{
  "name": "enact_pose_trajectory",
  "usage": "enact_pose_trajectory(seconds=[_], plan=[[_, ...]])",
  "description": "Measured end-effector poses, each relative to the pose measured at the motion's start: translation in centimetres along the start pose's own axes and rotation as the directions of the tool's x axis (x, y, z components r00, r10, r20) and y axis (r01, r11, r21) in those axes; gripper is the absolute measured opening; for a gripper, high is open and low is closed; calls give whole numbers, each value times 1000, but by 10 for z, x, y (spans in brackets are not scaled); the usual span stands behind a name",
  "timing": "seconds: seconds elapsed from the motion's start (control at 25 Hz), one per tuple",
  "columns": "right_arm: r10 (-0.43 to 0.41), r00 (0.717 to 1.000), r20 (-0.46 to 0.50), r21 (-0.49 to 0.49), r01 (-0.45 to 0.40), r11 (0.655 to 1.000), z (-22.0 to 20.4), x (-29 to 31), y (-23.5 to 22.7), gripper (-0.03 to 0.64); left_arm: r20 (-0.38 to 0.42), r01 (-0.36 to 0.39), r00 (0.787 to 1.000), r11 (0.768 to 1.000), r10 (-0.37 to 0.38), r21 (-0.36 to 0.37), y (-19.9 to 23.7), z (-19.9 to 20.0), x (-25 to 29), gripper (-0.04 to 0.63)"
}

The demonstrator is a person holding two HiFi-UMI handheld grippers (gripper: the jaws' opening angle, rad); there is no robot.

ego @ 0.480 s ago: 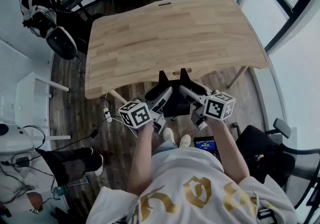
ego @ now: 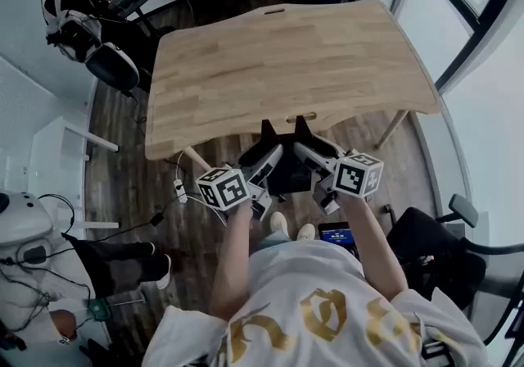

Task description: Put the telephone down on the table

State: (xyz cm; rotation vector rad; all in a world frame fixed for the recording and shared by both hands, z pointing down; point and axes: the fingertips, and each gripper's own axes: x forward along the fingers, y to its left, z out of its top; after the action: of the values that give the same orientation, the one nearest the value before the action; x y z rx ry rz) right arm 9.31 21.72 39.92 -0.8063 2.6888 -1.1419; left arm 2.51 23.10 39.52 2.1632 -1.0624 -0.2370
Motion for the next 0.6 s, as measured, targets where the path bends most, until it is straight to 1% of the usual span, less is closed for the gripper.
enact_pose_trajectory(seconds=[0.16, 0.4, 0.6], plan=[[13, 1000, 13, -11, -13, 1000, 2, -3, 7, 219, 14, 5, 1000, 1000, -6, 7, -6, 1, -5, 238], [19, 1000, 14, 8, -19, 1000, 5, -1, 4, 219, 9, 6, 1000, 1000, -6, 19, -5, 4, -1, 238], [25, 1000, 17, -1, -25, 1000, 7, -1, 6, 219, 19, 11, 1000, 1000, -12, 26, -7, 6, -1, 238]])
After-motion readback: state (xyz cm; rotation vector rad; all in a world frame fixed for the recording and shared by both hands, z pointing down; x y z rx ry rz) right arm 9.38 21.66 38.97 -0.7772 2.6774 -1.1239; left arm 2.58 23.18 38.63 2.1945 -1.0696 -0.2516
